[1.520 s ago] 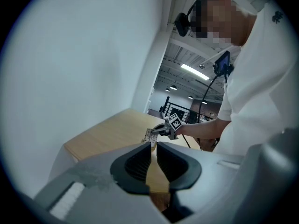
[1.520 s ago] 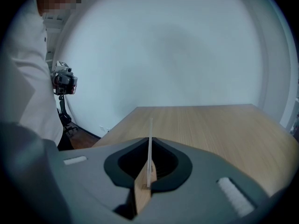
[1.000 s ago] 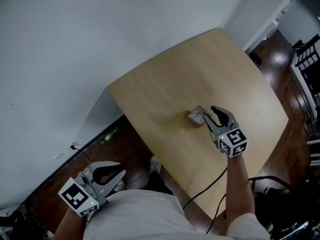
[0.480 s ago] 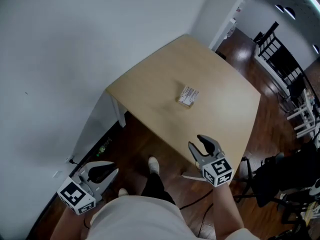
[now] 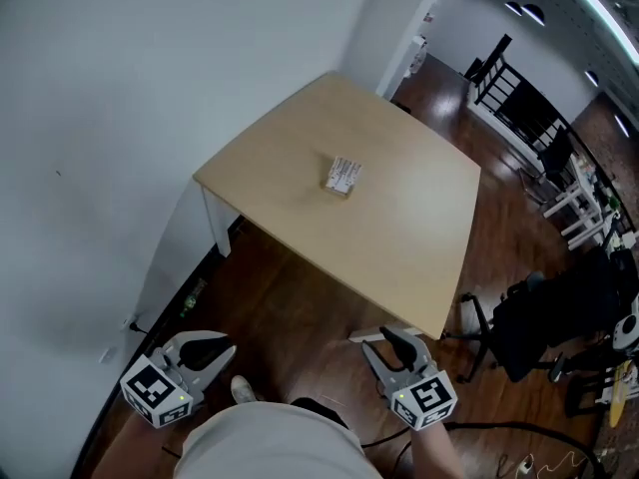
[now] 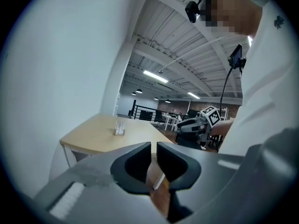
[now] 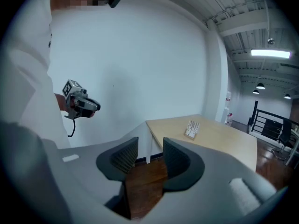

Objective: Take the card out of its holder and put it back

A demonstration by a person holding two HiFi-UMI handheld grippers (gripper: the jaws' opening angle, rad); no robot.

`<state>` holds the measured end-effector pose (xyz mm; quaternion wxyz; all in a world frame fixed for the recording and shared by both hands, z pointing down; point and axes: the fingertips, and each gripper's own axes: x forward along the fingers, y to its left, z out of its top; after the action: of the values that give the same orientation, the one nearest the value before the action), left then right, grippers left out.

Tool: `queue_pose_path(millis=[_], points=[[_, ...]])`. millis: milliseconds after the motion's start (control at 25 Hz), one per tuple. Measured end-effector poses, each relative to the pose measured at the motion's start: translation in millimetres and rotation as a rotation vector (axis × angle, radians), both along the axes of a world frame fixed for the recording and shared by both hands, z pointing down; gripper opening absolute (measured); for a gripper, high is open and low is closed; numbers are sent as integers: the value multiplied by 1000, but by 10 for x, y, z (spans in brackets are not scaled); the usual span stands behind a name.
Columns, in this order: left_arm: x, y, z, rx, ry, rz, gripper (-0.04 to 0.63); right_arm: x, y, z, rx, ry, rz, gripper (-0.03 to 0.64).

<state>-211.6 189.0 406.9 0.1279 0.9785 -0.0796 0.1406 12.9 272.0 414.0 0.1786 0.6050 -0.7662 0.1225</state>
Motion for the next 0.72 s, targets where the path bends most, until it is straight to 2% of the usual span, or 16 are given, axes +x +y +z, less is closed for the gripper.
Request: queue_pose_path(millis=[440,720], points=[[760,733,-180,0,29,115,44,279,965,-45,-2,-19,73,169],[945,1101,-183,-4,13,137,44,354,1191,-5,-3,-28,50,169]])
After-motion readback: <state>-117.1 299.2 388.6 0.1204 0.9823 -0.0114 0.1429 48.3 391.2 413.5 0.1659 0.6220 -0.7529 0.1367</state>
